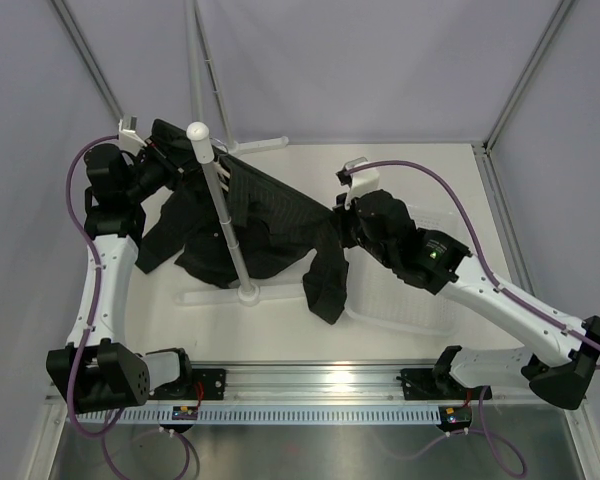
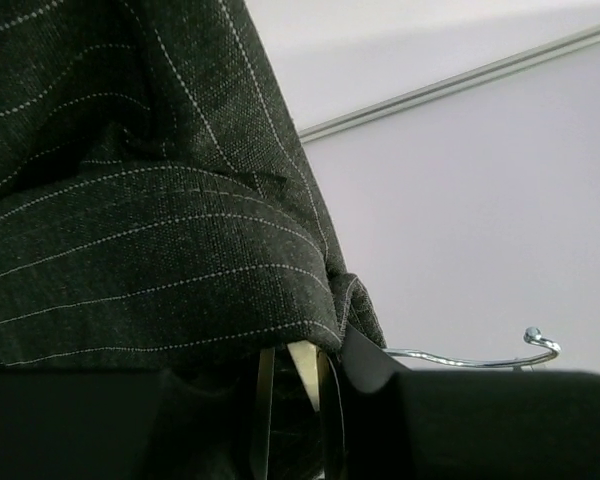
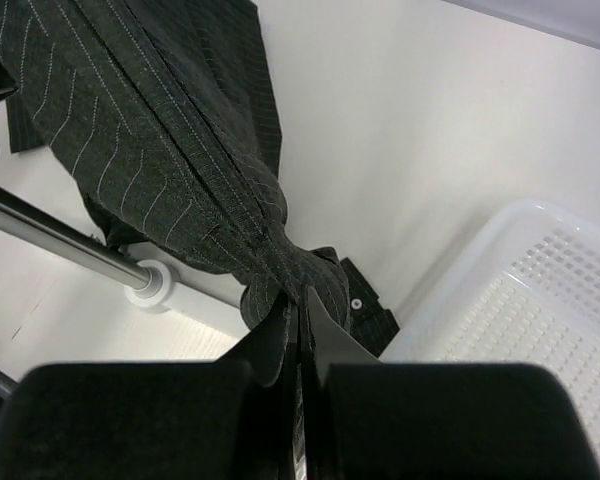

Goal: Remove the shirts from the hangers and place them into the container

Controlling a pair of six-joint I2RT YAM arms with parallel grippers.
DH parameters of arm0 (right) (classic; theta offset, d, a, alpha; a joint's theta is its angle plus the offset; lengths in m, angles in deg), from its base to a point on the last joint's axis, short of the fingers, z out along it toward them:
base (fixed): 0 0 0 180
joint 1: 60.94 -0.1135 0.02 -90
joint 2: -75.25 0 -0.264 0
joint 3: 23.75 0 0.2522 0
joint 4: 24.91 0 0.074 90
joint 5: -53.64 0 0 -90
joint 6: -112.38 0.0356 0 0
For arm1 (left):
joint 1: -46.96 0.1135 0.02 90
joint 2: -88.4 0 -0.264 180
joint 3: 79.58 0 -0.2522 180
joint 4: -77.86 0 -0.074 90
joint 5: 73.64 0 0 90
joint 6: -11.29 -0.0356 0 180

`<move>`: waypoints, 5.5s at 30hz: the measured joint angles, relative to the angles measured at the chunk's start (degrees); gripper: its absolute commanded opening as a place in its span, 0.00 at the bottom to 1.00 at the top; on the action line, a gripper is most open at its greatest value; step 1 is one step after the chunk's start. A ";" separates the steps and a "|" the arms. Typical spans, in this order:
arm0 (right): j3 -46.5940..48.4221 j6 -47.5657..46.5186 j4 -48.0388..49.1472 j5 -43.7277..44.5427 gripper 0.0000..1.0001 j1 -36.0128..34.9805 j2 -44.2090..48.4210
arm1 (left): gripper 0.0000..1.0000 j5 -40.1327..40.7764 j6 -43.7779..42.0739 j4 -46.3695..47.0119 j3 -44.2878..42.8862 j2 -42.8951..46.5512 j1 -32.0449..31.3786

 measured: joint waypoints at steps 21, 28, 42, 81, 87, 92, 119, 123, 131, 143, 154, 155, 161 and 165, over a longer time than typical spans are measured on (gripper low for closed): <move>19.43 10.25 -4.70 1.84 0.00 14.14 -26.58 | 0.00 -4.48 5.90 6.08 1.81 -0.83 0.87; 28.22 7.08 -6.93 -11.10 0.00 15.58 -36.22 | 0.00 -2.12 7.50 8.63 3.74 -0.83 3.13; 23.39 1.01 -9.86 -22.29 0.62 17.42 -29.59 | 0.00 3.13 6.45 10.14 1.77 -0.59 4.57; 34.38 -23.93 -2.91 -49.81 0.76 15.63 -34.42 | 0.00 2.08 8.31 12.39 2.86 0.11 4.61; 34.56 -24.76 -3.82 -50.73 0.59 15.63 -36.15 | 0.00 1.92 8.92 12.61 2.86 0.11 4.61; 33.83 -25.14 -3.26 -51.95 0.23 15.63 -36.26 | 0.00 1.79 9.09 12.90 2.86 0.11 4.61; 6.56 -7.80 5.97 -23.28 0.00 12.61 -9.64 | 0.00 -6.10 10.03 12.48 1.55 -3.52 3.04; 2.86 -4.04 7.19 -17.42 0.00 11.98 -7.15 | 0.00 -8.26 9.35 11.34 1.09 -3.52 2.80; -2.10 0.33 -5.27 2.56 0.00 14.78 1.49 | 0.00 -2.08 8.87 12.46 0.72 -3.52 7.10; -0.79 -1.29 -5.95 -9.66 0.99 17.14 -1.36 | 0.00 -0.92 10.21 15.87 1.01 -2.34 7.52; 25.31 -6.12 0.22 -38.62 0.97 16.41 -19.26 | 0.00 -1.31 11.34 19.10 4.85 -1.07 5.90; 26.97 -6.82 0.28 -39.58 0.93 16.09 -20.72 | 0.00 -1.38 11.54 19.41 5.18 -1.07 5.64; 37.79 -11.15 -1.11 -45.75 0.86 13.29 -30.97 | 0.00 -2.23 12.52 21.55 6.75 -1.07 4.50; 41.64 -13.44 -3.65 -47.54 0.76 12.50 -35.67 | 0.00 -2.73 13.25 22.75 7.89 -1.07 4.42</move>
